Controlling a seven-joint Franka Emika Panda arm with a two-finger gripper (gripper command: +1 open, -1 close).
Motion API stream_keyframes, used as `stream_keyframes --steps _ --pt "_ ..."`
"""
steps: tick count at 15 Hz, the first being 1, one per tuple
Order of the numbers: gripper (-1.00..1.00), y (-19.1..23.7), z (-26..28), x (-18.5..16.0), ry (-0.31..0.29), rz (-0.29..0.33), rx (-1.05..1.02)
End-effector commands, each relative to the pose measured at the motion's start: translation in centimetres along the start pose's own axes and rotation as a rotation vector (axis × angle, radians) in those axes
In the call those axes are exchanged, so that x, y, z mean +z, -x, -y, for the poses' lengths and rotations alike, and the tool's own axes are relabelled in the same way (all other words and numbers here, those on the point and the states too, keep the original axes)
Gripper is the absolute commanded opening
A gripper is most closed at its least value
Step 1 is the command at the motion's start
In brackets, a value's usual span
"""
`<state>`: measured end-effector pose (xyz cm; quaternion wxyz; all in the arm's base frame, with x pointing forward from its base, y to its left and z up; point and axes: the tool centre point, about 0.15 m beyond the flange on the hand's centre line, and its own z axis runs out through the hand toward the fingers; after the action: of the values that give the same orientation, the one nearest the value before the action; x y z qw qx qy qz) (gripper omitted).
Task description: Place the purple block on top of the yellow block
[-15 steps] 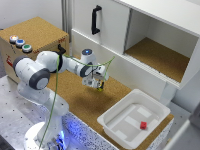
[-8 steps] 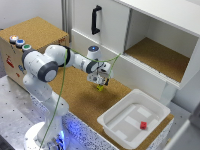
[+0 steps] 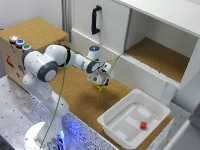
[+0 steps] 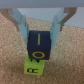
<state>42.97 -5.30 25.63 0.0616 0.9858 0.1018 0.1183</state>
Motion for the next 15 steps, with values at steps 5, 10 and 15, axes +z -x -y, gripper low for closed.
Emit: stream_keyframes --steps 5,10,15 --pt "-1.00 0.7 1.1 0.4 -0.097 -0.033 -0.025" --pt "1.00 -0.3 0.7 1.2 -0.083 -0.044 -0.033" --pt "1.00 -0.1 -0.2 0.4 -0.080 -0.063 -0.027"
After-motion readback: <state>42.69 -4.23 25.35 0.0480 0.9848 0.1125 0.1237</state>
